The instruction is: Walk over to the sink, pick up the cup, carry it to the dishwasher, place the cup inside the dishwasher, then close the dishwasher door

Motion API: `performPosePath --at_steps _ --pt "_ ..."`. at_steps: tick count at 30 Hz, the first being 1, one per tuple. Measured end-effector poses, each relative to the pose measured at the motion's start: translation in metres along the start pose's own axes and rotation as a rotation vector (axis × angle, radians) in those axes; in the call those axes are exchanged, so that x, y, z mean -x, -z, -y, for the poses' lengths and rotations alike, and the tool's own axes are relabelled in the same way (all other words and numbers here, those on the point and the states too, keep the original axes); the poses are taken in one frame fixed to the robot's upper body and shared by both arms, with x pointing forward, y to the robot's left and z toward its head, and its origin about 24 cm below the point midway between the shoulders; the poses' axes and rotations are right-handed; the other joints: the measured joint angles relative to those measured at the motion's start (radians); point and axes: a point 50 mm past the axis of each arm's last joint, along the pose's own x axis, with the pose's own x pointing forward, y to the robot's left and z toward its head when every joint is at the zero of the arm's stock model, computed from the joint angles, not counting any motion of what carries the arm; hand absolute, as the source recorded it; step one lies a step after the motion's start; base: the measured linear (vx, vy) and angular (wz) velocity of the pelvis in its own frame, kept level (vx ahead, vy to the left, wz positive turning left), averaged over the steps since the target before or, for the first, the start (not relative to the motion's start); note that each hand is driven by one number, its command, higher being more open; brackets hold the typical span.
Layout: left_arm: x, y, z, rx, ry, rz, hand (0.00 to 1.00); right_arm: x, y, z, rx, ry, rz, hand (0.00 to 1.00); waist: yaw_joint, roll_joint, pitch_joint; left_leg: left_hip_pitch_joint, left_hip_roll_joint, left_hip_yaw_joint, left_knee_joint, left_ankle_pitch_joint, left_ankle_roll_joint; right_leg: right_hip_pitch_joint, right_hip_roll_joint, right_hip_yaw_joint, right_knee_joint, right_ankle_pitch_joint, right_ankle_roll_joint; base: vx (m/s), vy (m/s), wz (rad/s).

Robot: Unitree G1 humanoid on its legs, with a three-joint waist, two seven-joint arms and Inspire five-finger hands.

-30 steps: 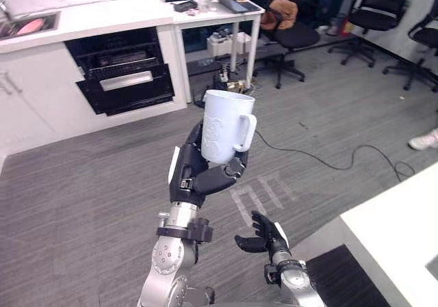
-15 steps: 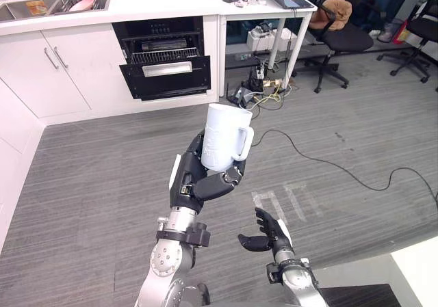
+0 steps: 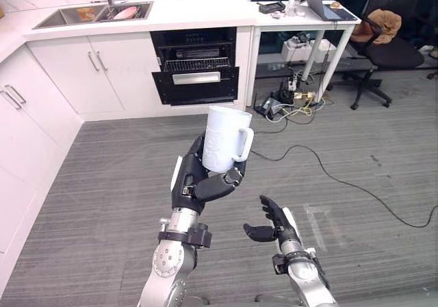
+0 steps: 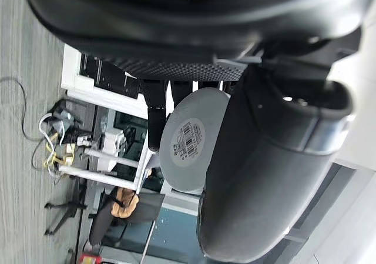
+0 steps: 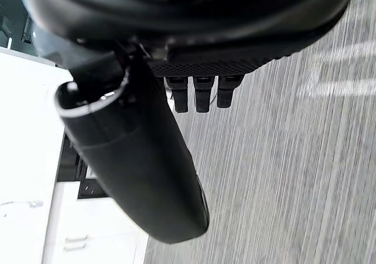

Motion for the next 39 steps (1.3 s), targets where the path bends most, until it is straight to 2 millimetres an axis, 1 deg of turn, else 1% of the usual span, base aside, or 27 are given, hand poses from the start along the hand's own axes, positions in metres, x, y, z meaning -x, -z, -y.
performPosePath --at_steps 1,2,6,8,9,10,11,13,16,18,20,22,26,27,29,30,31,32,33,35,36,37,39 --pt "0.0 0.0 0.0 0.0 0.008 0.0 0.3 0.0 0.001 0.004 -0.004 0.019 -0.005 0.9 -0.002 0.0 0.0 0.008 0.004 0.0 -0.015 0.003 -0.004 0.009 0.004 0.0 -0.016 0.005 -0.003 0.09 -0.067 -0.05" --pt "0.008 0.012 -0.008 -0.031 -0.005 -0.068 0.3 0.014 0.027 0.012 -0.013 0.055 -0.101 0.9 -0.01 -0.032 -0.036 0.018 -0.009 -0.021 -0.135 0.109 -0.007 0.053 -0.011 -0.009 -0.181 0.13 0.006 0.04 -0.025 -0.02" --pt "0.008 0.012 -0.008 -0.031 -0.005 -0.068 0.3 0.014 0.027 0.012 -0.013 0.056 -0.101 0.9 -0.012 -0.031 -0.035 0.023 -0.009 -0.017 -0.131 0.109 -0.007 0.052 -0.009 -0.005 -0.181 0.13 0.006 0.0 0.0 -0.03" --pt "0.008 0.011 -0.009 -0.032 -0.012 -0.065 0.3 0.014 0.027 0.011 -0.014 0.054 -0.102 0.9 -0.01 -0.029 -0.034 0.026 -0.004 0.009 -0.122 0.102 -0.007 0.047 -0.001 0.019 -0.181 0.134 0.006 -0.01 0.003 -0.32" --pt "0.006 0.011 -0.009 -0.033 -0.012 -0.062 0.3 0.015 0.029 0.011 -0.023 0.057 -0.109 0.9 -0.015 -0.027 -0.034 0.023 -0.001 0.018 -0.116 0.096 -0.007 0.046 -0.003 0.024 -0.187 0.14 0.005 -0.03 0.003 -0.16" --pt "0.003 0.011 -0.009 -0.034 -0.005 -0.057 0.3 0.017 0.035 0.013 -0.032 0.066 -0.131 0.9 -0.033 -0.027 -0.035 0.016 -0.002 0.009 -0.116 0.097 -0.007 0.052 -0.007 0.01 -0.205 0.148 0.005 0.0 0.0 0.0" --pt "0.001 0.012 -0.008 -0.034 -0.001 -0.057 0.3 0.019 0.039 0.014 -0.037 0.073 -0.149 0.9 -0.038 -0.027 -0.035 0.013 -0.003 0.005 -0.116 0.098 -0.006 0.054 -0.009 0.004 -0.213 0.152 0.005 -0.02 -0.001 0.21" --pt "-0.003 0.018 -0.007 -0.023 -0.005 -0.072 0.3 0.026 0.057 0.018 -0.086 0.098 -0.232 0.9 -0.051 -0.024 -0.035 0.015 -0.004 -0.001 -0.119 0.103 -0.007 0.071 -0.013 -0.01 -0.24 0.162 0.004 -0.01 -0.004 0.16" --pt "-0.003 0.034 -0.013 -0.03 -0.037 -0.141 0.3 0.037 0.081 0.021 -0.155 0.131 -0.344 0.9 -0.055 -0.01 -0.04 0.039 -0.005 -0.027 -0.165 0.128 -0.011 0.099 -0.02 -0.06 -0.285 0.178 0.002 0.01 -0.032 0.22" --pt "-0.001 0.044 -0.02 -0.041 -0.062 -0.193 0.3 0.039 0.085 0.022 -0.188 0.145 -0.367 0.9 -0.052 0.005 -0.04 0.043 -0.002 -0.038 -0.194 0.148 -0.016 0.107 -0.02 -0.089 -0.3 0.187 0.0 0.02 -0.053 0.24" --pt "0.004 0.051 -0.028 -0.052 -0.095 -0.248 0.3 0.037 0.083 0.022 -0.205 0.149 -0.361 0.9 -0.05 0.018 -0.032 0.065 0.003 -0.057 -0.247 0.183 -0.022 0.114 -0.013 -0.11 -0.297 0.187 -0.001 0.01 -0.059 0.27" --pt "0.009 0.053 -0.032 -0.055 -0.118 -0.261 0.3 0.032 0.078 0.02 -0.209 0.144 -0.341 0.9 -0.048 0.017 -0.032 0.068 0.007 -0.072 -0.257 0.191 -0.026 0.12 -0.009 -0.126 -0.297 0.187 -0.001 -0.03 -0.041 0.27" --pt "0.012 0.053 -0.036 -0.057 -0.138 -0.268 0.3 0.027 0.067 0.02 -0.218 0.146 -0.29 0.9 -0.018 0.014 -0.03 0.061 0.005 -0.114 -0.255 0.2 -0.033 0.133 -0.011 -0.168 -0.281 0.175 -0.011 -0.07 -0.021 0.35" --pt "0.012 0.052 -0.037 -0.058 -0.141 -0.26 0.3 0.026 0.064 0.019 -0.223 0.146 -0.277 0.9 -0.01 0.012 -0.025 0.044 0.002 -0.14 -0.237 0.194 -0.041 0.131 -0.012 -0.192 -0.267 0.164 -0.012 -0.13 -0.031 0.61" --pt "0.011 0.049 -0.038 -0.051 -0.146 -0.249 0.3 0.024 0.058 0.018 -0.229 0.15 -0.25 0.9 0.002 0.008 -0.002 0.005 -0.005 -0.177 -0.171 0.167 -0.038 0.128 -0.013 -0.227 -0.236 0.147 -0.013 -0.13 -0.031 0.66" --pt "0.011 0.047 -0.039 -0.047 -0.154 -0.238 0.3 0.02 0.052 0.019 -0.232 0.156 -0.223 0.9 0.002 0.01 0.015 -0.029 -0.008 -0.198 -0.123 0.146 -0.039 0.125 -0.014 -0.255 -0.22 0.137 -0.016 -0.13 -0.019 0.81" --pt "0.01 0.043 -0.039 -0.041 -0.159 -0.223 0.3 0.017 0.045 0.021 -0.233 0.169 -0.196 0.9 0.0 0.013 0.03 -0.055 0.009 -0.151 -0.101 0.142 -0.041 0.126 -0.015 -0.292 -0.215 0.131 -0.017 -0.12 -0.02 0.87" --pt "0.009 0.042 -0.039 -0.041 -0.16 -0.215 0.3 0.016 0.043 0.022 -0.233 0.176 -0.184 0.9 0.0 0.012 0.035 -0.063 0.022 -0.119 -0.099 0.142 -0.041 0.125 -0.019 -0.308 -0.216 0.124 -0.02 -0.09 -0.018 0.88" --pt "0.008 0.041 -0.039 -0.038 -0.164 -0.208 0.3 0.013 0.038 0.023 -0.233 0.183 -0.165 0.9 0.002 0.01 0.04 -0.083 0.049 -0.038 -0.087 0.144 -0.038 0.12 -0.027 -0.337 -0.217 0.117 -0.022 -0.04 -0.007 0.7" --pt "0.008 0.041 -0.039 -0.032 -0.178 -0.205 0.3 0.008 0.029 0.026 -0.229 0.197 -0.131 0.9 0.007 0.019 0.04 -0.117 0.099 0.087 -0.046 0.141 -0.032 0.111 -0.032 -0.373 -0.212 0.109 -0.013 0.0 0.012 0.58" --pt "0.009 0.041 -0.039 -0.03 -0.186 -0.204 0.3 0.006 0.025 0.028 -0.225 0.201 -0.114 0.9 0.012 0.019 0.042 -0.12 0.11 0.124 -0.039 0.141 -0.033 0.109 -0.038 -0.378 -0.208 0.103 -0.007 0.07 0.054 0.28" --pt "0.011 0.041 -0.041 -0.026 -0.202 -0.207 0.3 0.001 0.018 0.028 -0.229 0.198 -0.087 0.9 0.019 0.018 0.042 -0.121 0.104 0.14 -0.033 0.138 -0.034 0.107 -0.047 -0.376 -0.2 0.095 0.004 0.09 0.067 0.12" --pt "0.011 0.041 -0.042 -0.028 -0.207 -0.206 0.3 0.0 0.01 0.027 -0.237 0.198 -0.055 0.9 0.024 0.018 0.042 -0.13 0.087 0.14 -0.017 0.118 -0.028 0.101 -0.067 -0.376 -0.186 0.084 0.018 0.13 0.123 0.06"
